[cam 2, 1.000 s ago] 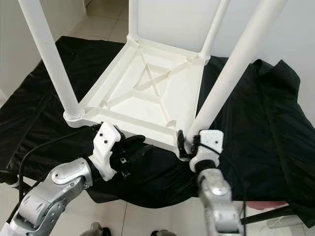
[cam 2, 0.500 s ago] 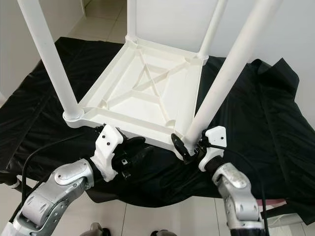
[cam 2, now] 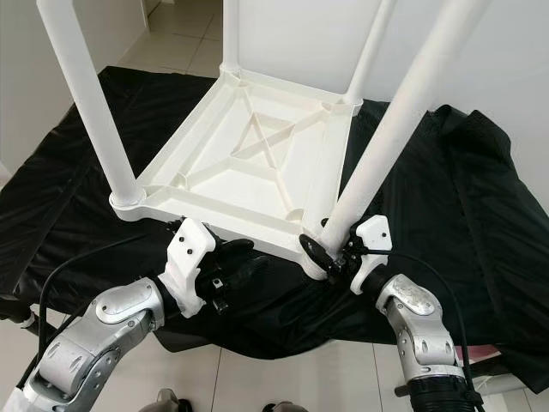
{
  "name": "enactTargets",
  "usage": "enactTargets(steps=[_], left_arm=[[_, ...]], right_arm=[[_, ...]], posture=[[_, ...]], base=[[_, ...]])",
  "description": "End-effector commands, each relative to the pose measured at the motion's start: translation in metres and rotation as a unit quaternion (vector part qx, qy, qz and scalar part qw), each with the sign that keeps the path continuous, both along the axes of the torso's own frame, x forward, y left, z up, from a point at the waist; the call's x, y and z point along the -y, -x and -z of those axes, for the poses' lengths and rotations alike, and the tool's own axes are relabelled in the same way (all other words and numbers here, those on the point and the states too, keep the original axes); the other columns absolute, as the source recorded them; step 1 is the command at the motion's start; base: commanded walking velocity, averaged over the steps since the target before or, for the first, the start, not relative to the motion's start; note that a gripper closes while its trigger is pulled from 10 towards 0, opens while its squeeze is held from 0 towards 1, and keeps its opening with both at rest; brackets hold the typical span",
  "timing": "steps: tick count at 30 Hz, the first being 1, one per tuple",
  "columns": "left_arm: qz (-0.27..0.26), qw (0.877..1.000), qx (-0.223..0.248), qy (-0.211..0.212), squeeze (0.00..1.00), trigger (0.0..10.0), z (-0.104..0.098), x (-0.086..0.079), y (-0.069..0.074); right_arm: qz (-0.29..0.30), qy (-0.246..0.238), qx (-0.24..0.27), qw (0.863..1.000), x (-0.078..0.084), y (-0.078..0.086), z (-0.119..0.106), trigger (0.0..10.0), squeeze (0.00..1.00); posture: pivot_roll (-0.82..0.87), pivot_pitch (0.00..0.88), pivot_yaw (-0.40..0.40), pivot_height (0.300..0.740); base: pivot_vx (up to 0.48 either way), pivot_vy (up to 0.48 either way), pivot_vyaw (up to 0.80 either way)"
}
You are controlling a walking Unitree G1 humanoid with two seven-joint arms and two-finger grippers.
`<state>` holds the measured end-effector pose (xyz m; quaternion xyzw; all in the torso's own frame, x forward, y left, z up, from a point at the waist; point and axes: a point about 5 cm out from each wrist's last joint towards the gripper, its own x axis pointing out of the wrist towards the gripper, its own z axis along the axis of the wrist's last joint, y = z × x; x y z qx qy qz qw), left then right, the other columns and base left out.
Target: Building children table
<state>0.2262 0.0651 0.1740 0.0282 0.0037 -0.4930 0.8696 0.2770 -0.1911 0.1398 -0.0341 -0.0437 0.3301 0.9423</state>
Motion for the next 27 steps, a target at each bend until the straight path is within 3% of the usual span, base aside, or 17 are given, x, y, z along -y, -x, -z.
enactTargets(steps=[1,6,7,9,10,12,13,19,21,25,27], left_arm=[[-0.011,1.000,0.001,0.000,0.00,10.0,0.002,0.001,0.001],[-0.011,1.000,0.000,0.002,0.00,10.0,0.002,0.001,0.001],[-0.012,1.000,0.000,0.001,0.00,10.0,0.002,0.000,0.001],[-0.012,1.000,0.000,0.000,0.00,10.0,0.002,0.000,0.001],[-0.012,1.000,0.001,0.000,0.00,10.0,0.002,0.000,0.000],[-0.012,1.000,0.001,0.000,0.00,10.0,0.002,0.000,0.000],[-0.012,1.000,0.001,0.000,0.00,10.0,0.001,0.000,0.000],[-0.013,1.000,0.000,0.001,0.00,10.0,0.002,-0.001,0.001],[-0.015,1.000,0.000,0.002,0.00,10.0,0.002,-0.001,0.001],[-0.016,1.000,0.000,0.002,0.00,10.0,0.002,-0.001,0.000],[-0.015,1.000,0.001,0.001,0.00,10.0,0.002,-0.001,-0.001]], right_arm=[[-0.006,0.001,-0.018,1.000,0.003,0.003,0.008,0.0,0.00],[0.001,-0.007,-0.019,1.000,0.004,0.006,0.008,0.0,0.00],[0.006,-0.010,-0.020,1.000,0.005,0.006,0.008,3.3,0.00],[0.010,-0.012,-0.020,1.000,0.006,0.006,0.008,3.3,0.00],[0.011,-0.016,-0.021,1.000,0.006,0.007,0.008,9.2,0.00],[0.011,-0.016,-0.021,1.000,0.006,0.007,0.008,9.2,0.00],[0.013,-0.023,-0.021,0.999,0.006,0.007,0.007,10.0,0.00],[0.063,-0.049,-0.008,0.997,0.006,0.011,0.001,10.0,0.00],[0.127,-0.068,0.004,0.990,0.002,0.018,-0.001,10.0,0.00],[0.151,-0.073,0.006,0.986,-0.001,0.021,0.000,10.0,0.00],[0.220,-0.083,0.001,0.972,-0.005,0.024,0.004,10.0,0.00]], posture=[[0.00,0.097,-0.087,0.740],[-0.01,0.108,-0.085,0.740],[-0.02,0.109,-0.083,0.740],[-0.02,0.109,-0.083,0.740],[-0.02,0.109,-0.083,0.740],[-0.02,0.109,-0.083,0.740],[-0.02,0.112,-0.081,0.740],[-0.02,0.117,-0.087,0.740],[-0.02,0.120,-0.090,0.740],[-0.02,0.121,-0.088,0.740],[-0.03,0.119,-0.086,0.740]], base=[[0.000,0.000,0.00],[0.000,0.000,0.00],[0.000,0.000,0.00],[0.000,0.000,0.00],[0.000,0.000,0.00],[0.000,0.000,0.00],[0.000,0.000,0.00],[0.000,0.000,0.00],[0.000,0.000,0.00],[0.000,0.000,0.00],[0.000,0.000,0.00]])
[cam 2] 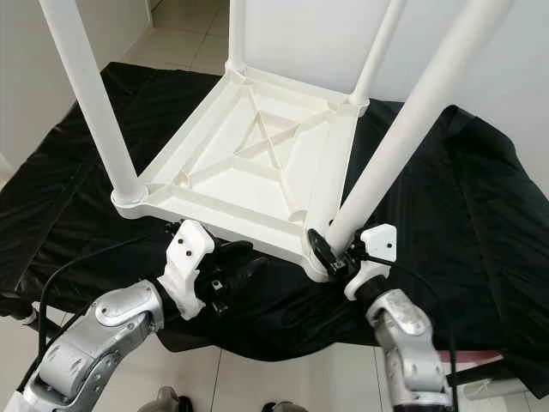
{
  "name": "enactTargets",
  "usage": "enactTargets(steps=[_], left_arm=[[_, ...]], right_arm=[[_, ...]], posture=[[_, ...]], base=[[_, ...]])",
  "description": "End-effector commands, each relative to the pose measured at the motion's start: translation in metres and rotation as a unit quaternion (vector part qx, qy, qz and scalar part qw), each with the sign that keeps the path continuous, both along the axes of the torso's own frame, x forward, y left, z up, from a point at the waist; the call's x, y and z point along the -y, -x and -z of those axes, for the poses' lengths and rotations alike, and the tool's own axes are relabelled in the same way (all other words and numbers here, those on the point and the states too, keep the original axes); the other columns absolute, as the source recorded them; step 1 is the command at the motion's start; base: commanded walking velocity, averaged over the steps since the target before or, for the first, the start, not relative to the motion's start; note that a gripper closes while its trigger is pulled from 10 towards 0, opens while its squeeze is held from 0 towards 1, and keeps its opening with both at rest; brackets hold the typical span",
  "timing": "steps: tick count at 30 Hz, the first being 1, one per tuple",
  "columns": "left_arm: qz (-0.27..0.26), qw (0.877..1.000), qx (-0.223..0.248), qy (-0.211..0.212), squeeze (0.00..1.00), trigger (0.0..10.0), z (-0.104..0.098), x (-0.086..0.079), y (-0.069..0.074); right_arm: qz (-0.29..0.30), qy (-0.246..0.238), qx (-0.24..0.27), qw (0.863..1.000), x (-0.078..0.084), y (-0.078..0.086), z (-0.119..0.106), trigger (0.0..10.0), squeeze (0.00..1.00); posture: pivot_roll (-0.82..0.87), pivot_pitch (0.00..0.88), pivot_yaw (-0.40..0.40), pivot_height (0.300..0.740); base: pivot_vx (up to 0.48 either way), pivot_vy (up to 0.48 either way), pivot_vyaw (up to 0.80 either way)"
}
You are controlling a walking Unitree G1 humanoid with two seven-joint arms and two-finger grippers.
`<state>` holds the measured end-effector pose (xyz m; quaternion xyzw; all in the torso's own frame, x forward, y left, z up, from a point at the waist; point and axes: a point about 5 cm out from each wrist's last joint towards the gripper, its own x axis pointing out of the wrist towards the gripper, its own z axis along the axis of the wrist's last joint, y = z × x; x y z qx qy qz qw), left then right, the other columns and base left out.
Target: Building children table
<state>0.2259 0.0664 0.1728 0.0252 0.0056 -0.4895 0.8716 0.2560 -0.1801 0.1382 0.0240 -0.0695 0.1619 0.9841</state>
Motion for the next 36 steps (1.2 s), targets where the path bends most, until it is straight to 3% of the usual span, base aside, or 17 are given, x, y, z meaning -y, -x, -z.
enactTargets(steps=[1,9,15,16,17,18,19,29,36], left_arm=[[-0.011,1.000,0.004,-0.001,0.00,10.0,0.000,0.000,-0.001],[-0.013,1.000,0.010,-0.002,0.00,10.0,-0.001,0.000,-0.003],[-0.011,1.000,0.009,-0.002,0.00,10.0,-0.001,0.001,-0.002],[-0.010,1.000,0.009,-0.003,0.00,10.0,-0.001,0.000,-0.003],[-0.010,1.000,0.009,-0.003,0.00,10.0,-0.001,0.000,-0.003],[-0.012,1.000,0.011,-0.004,0.00,10.0,-0.002,0.000,-0.004],[-0.013,1.000,0.012,-0.004,0.00,10.0,-0.002,-0.001,-0.005],[-0.028,0.999,0.020,-0.002,0.00,10.0,-0.002,0.000,-0.007],[-0.035,0.999,0.023,-0.002,0.00,10.0,-0.003,-0.001,-0.008]], right_arm=[[0.052,-0.013,-0.009,0.999,0.006,0.003,0.002,10.0,0.00],[0.164,-0.037,-0.048,0.985,-0.008,0.010,0.013,10.0,0.00],[0.173,-0.049,-0.047,0.983,-0.018,0.013,0.010,10.0,0.00],[0.171,-0.047,-0.043,0.983,-0.017,0.012,0.008,10.0,0.37],[0.171,-0.047,-0.043,0.983,-0.017,0.012,0.008,10.0,0.37],[0.170,-0.048,-0.040,0.983,-0.017,0.011,0.007,10.0,0.74],[0.170,-0.048,-0.038,0.984,-0.017,0.011,0.006,10.0,1.00],[0.112,-0.037,-0.023,0.993,-0.026,0.004,-0.001,10.0,1.00],[0.090,-0.032,-0.015,0.995,-0.025,0.002,-0.003,10.0,1.00]], posture=[[-0.03,0.119,-0.086,0.740],[-0.02,0.123,-0.083,0.740],[-0.02,0.124,-0.080,0.740],[-0.02,0.122,-0.078,0.740],[-0.02,0.122,-0.078,0.740],[-0.02,0.122,-0.078,0.740],[-0.02,0.121,-0.079,0.740],[0.01,0.107,-0.103,0.740],[0.01,0.106,-0.107,0.740]], base=[[0.000,0.000,0.00],[0.000,0.000,0.00],[0.000,0.000,0.00],[0.000,0.000,0.00],[0.000,0.000,0.00],[0.000,0.000,0.00],[0.000,0.000,0.00],[0.000,0.000,0.00],[0.000,0.000,0.00]])
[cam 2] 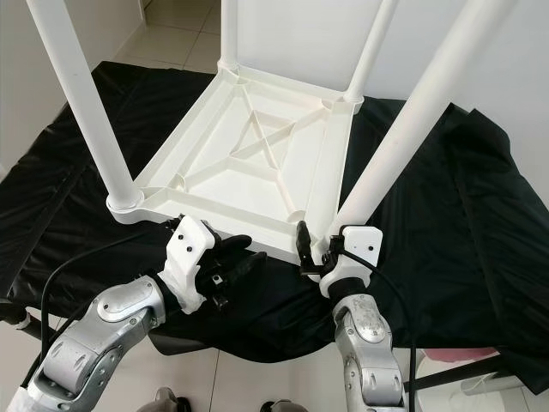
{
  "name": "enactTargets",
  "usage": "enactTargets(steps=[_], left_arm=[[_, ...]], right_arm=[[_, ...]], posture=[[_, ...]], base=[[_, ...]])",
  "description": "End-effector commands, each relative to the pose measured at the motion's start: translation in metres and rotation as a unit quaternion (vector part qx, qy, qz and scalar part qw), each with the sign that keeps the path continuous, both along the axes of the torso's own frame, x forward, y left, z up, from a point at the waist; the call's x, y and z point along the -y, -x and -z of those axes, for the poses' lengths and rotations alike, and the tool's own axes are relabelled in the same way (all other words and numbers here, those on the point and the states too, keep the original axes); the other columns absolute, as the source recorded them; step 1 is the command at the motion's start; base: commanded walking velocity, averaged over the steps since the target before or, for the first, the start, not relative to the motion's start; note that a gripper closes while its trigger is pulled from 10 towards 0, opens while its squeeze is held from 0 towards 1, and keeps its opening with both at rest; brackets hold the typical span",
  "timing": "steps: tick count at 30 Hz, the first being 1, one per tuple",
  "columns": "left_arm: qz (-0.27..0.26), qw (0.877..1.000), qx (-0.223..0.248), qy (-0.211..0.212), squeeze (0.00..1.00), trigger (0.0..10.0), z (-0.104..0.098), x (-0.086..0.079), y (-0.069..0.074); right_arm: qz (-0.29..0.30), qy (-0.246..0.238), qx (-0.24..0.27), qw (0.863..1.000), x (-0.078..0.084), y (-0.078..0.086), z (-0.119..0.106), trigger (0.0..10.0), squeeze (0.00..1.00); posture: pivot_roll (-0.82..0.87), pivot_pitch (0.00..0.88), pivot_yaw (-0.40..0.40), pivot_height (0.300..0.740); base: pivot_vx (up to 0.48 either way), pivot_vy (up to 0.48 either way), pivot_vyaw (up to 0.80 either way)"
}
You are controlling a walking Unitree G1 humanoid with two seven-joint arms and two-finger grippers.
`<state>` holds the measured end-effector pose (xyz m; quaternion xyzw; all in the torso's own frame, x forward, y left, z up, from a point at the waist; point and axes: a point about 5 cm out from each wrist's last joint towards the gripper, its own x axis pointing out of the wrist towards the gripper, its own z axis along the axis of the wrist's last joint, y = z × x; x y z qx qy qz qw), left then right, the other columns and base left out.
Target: Building children table
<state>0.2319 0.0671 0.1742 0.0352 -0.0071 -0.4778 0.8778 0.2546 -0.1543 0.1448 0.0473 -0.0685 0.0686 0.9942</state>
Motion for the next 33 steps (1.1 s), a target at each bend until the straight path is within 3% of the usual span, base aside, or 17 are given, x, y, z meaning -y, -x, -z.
enactTargets(steps=[1,4,5,10,21,23,30,33], left_arm=[[-0.025,1.000,0.007,0.000,0.00,10.0,-0.001,0.000,-0.003],[-0.025,1.000,0.007,-0.001,0.00,10.0,-0.001,-0.001,-0.002],[-0.029,1.000,0.011,-0.004,0.00,10.0,-0.001,-0.001,-0.003],[-0.032,0.999,0.016,-0.009,0.00,10.0,-0.001,-0.002,-0.004],[-0.018,0.999,0.015,-0.031,0.00,10.0,0.012,-0.002,-0.001],[-0.021,0.999,0.013,-0.045,0.00,10.0,0.017,-0.002,-0.002],[-0.023,0.998,0.011,-0.059,0.00,10.0,0.023,-0.002,-0.006],[-0.023,0.998,0.011,-0.059,0.00,10.0,0.023,-0.002,-0.006]], right_arm=[[-0.008,0.000,-0.004,1.000,0.002,0.000,0.002,10.0,1.00],[-0.016,0.010,-0.002,1.000,0.005,-0.001,0.002,10.0,1.00],[-0.028,0.024,-0.002,0.999,0.008,-0.002,0.003,10.0,0.02],[-0.067,0.052,0.005,0.996,0.016,-0.006,0.006,10.0,0.00],[-0.160,0.055,-0.004,0.986,0.020,-0.006,0.014,10.0,0.00],[-0.200,0.074,-0.005,0.977,0.022,-0.009,0.014,10.0,0.00],[-0.242,0.138,0.004,0.960,0.032,-0.022,0.013,10.0,0.00],[-0.250,0.143,0.006,0.957,0.034,-0.023,0.013,10.0,0.00]], posture=[[0.01,0.106,-0.107,0.740],[0.01,0.106,-0.104,0.740],[0.01,0.107,-0.105,0.740],[0.02,0.106,-0.104,0.740],[0.02,0.091,-0.094,0.740],[0.02,0.081,-0.087,0.740],[0.01,0.060,-0.078,0.740],[0.01,0.060,-0.078,0.740]], base=[[0.000,0.000,0.00],[0.000,0.000,0.00],[0.000,0.000,0.00],[0.000,0.000,0.00],[0.000,0.000,0.00],[0.000,0.000,0.00],[0.000,0.000,0.00],[0.000,0.000,0.00]])
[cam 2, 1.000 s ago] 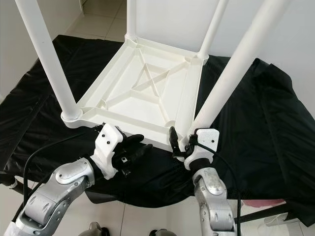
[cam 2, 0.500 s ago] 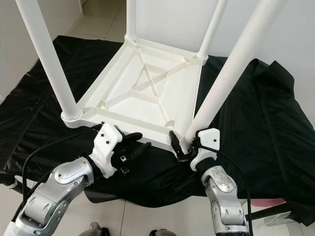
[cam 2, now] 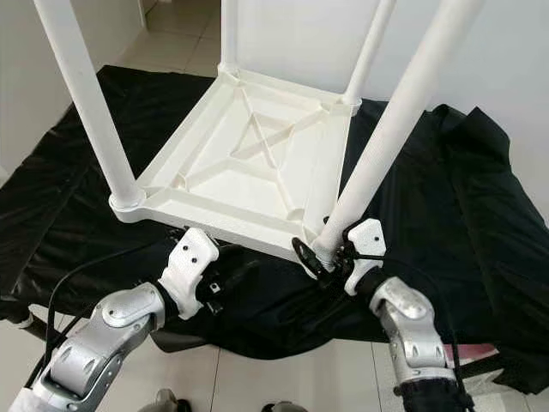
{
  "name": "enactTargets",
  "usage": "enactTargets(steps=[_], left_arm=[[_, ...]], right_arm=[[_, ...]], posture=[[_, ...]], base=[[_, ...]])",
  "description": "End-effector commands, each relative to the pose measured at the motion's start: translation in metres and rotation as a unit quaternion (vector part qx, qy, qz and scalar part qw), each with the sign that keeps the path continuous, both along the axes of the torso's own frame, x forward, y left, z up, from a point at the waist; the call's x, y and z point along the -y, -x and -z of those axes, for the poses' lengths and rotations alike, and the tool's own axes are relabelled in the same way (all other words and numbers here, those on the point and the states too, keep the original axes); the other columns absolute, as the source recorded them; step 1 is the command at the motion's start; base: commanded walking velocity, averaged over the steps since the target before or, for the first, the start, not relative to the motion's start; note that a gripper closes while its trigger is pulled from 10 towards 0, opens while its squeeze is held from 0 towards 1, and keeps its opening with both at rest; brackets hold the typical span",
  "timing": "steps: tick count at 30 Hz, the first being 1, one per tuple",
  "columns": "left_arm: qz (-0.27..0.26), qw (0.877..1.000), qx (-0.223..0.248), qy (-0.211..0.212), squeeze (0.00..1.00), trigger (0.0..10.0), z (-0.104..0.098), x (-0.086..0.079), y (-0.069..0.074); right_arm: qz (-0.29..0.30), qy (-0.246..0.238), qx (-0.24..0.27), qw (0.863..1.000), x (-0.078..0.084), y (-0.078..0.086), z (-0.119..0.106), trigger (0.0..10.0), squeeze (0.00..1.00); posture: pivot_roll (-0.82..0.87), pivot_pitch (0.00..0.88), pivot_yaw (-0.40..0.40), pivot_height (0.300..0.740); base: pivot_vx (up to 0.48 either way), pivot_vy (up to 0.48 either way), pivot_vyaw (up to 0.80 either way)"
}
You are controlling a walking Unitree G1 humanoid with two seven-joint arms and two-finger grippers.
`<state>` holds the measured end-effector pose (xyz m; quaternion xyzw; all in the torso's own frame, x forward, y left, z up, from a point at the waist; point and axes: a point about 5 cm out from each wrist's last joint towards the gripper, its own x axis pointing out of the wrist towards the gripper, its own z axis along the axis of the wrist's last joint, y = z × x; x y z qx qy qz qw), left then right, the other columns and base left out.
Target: Building children table
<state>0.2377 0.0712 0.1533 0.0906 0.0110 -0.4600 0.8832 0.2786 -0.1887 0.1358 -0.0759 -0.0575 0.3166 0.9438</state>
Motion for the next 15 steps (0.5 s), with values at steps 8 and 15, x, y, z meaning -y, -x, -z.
enactTargets(steps=[8,15], left_arm=[[-0.002,1.000,0.002,-0.006,0.00,10.0,0.0040,0.0032,0.0001],[-0.006,1.000,0.000,-0.004,0.00,10.0,0.0058,0.0030,0.0014]], right_arm=[[-0.049,0.032,-0.015,0.998,0.0076,-0.0051,0.0076,0.0,0.00],[-0.058,0.028,-0.018,0.998,0.0085,-0.0033,0.0116,0.0,0.00]], posture=[[0.03,0.049,-0.087,0.740],[0.03,0.049,-0.091,0.740]], base=[[0.000,0.000,0.00],[0.000,0.000,0.00]])
